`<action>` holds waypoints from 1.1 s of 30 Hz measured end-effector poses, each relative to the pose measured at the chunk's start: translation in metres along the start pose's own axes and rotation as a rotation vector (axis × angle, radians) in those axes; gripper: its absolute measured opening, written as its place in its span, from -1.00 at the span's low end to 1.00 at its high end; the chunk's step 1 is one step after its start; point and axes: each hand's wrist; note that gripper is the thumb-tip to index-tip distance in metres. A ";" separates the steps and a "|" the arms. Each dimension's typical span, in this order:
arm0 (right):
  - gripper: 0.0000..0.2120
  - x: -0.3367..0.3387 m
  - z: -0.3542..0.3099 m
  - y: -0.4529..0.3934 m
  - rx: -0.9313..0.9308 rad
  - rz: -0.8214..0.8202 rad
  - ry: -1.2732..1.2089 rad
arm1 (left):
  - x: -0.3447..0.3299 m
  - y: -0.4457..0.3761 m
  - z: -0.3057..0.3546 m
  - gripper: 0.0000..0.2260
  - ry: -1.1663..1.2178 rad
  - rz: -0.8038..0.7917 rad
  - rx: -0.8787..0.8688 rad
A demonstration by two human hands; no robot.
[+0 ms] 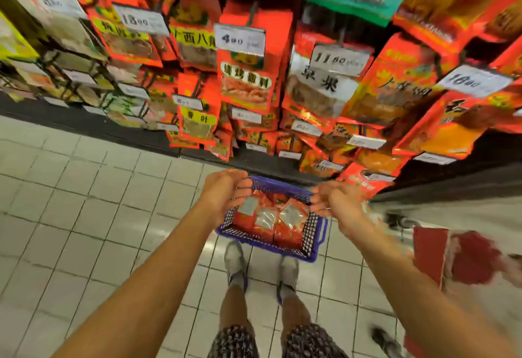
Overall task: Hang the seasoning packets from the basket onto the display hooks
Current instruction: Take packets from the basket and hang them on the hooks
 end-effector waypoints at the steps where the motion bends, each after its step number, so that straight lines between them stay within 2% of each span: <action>1: -0.81 -0.007 0.024 -0.014 -0.050 0.003 0.019 | -0.001 -0.015 -0.024 -0.91 0.004 0.024 0.054; 5: -0.90 -0.037 0.120 -0.072 -0.229 -0.014 0.110 | -0.007 -0.074 -0.113 -0.91 0.000 0.069 0.255; 7: -0.87 -0.053 0.168 -0.103 -0.282 -0.051 0.198 | -0.007 -0.105 -0.156 -0.91 -0.023 0.062 0.342; 10: -0.71 -0.071 0.238 -0.155 -0.329 -0.050 0.313 | -0.008 -0.159 -0.211 -0.92 -0.048 0.053 0.410; 13: -0.76 -0.086 0.298 -0.206 -0.330 -0.163 0.500 | -0.001 -0.215 -0.253 -0.91 -0.087 0.075 0.439; 16: -0.83 -0.101 0.343 -0.252 -0.230 -0.228 0.791 | 0.007 -0.267 -0.280 -0.94 -0.066 0.071 0.455; 21: -0.78 -0.145 0.390 -0.320 -0.027 -0.274 1.130 | 0.015 -0.344 -0.311 -0.77 -0.187 0.013 0.466; 24: -0.77 -0.175 0.408 -0.358 0.106 -0.247 1.258 | 0.018 -0.384 -0.326 -0.70 -0.124 -0.089 0.484; 26: -0.75 -0.199 0.417 -0.385 0.170 -0.244 1.305 | 0.022 -0.407 -0.341 -0.71 -0.139 -0.082 0.447; 28: -0.58 -0.227 0.426 -0.415 0.259 -0.285 1.332 | 0.020 -0.431 -0.357 -0.82 -0.295 -0.014 0.335; 30: -0.32 -0.256 0.434 -0.441 0.415 -0.389 1.399 | 0.021 -0.448 -0.371 -0.88 -0.382 0.002 0.282; 32: -0.10 -0.278 0.444 -0.460 0.589 -0.482 1.541 | 0.024 -0.457 -0.383 -0.87 -0.396 -0.026 0.274; 33: -0.05 -0.284 0.450 -0.466 0.640 -0.506 1.624 | 0.026 -0.460 -0.389 -0.85 -0.393 -0.035 0.275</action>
Point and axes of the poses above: each hand's wrist, its own y-axis away from the middle knuckle, its own x-axis out of the back of the hand, z = x × y, and after that the axes turned 1 degree about z, right-handed
